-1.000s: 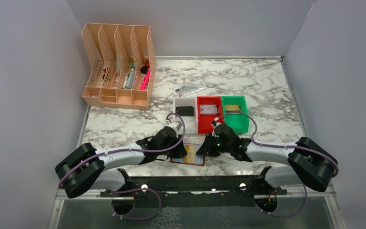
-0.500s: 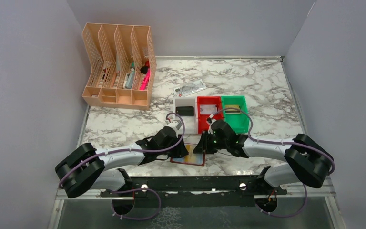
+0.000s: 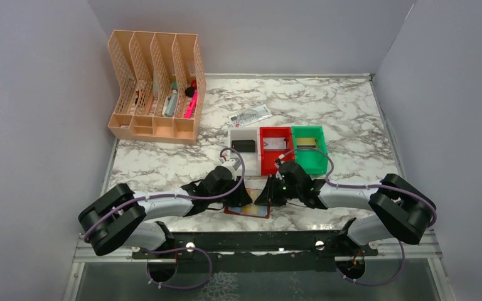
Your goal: Take the credit cards out of the card holder
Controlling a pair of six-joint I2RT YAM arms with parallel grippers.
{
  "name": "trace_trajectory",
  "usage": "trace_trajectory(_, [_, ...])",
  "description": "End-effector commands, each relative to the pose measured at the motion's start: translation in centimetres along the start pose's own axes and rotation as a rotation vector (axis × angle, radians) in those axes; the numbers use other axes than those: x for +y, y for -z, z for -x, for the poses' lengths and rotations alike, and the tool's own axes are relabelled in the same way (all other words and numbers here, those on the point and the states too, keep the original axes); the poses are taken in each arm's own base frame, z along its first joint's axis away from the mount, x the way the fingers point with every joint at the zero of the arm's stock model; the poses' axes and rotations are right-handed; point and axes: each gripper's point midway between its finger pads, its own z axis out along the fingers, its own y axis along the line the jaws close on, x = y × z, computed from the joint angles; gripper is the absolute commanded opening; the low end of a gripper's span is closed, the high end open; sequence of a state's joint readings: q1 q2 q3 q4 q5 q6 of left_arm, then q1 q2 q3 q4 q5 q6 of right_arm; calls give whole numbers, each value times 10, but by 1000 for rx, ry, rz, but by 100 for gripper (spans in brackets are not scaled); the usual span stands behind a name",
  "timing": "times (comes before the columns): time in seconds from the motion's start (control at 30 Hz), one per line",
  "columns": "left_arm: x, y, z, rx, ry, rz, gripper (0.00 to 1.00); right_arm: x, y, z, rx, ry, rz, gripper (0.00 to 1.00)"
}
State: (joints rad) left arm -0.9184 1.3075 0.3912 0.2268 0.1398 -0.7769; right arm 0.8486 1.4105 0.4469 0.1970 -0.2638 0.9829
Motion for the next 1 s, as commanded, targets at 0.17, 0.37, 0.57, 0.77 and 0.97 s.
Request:
trace_trajectory(0.17, [24,-5,-33,70,82,46,38,-54,-2,-20,28,-83,-197,22])
trace_trajectory(0.37, [27,-3,-30,44,102,63,29,-54,-2,-18,22,-82,-201,21])
trace_trajectory(0.57, [18,2,-22,11,110,25,17,-54,-4,-19,29,-84,-196,21])
trace_trajectory(0.77, [-7,8,-12,-1,83,-89,16,-50,-7,-21,39,-94,-162,21])
trace_trajectory(0.97, [-13,8,-14,25,92,-126,16,-48,-11,-24,54,-108,-148,21])
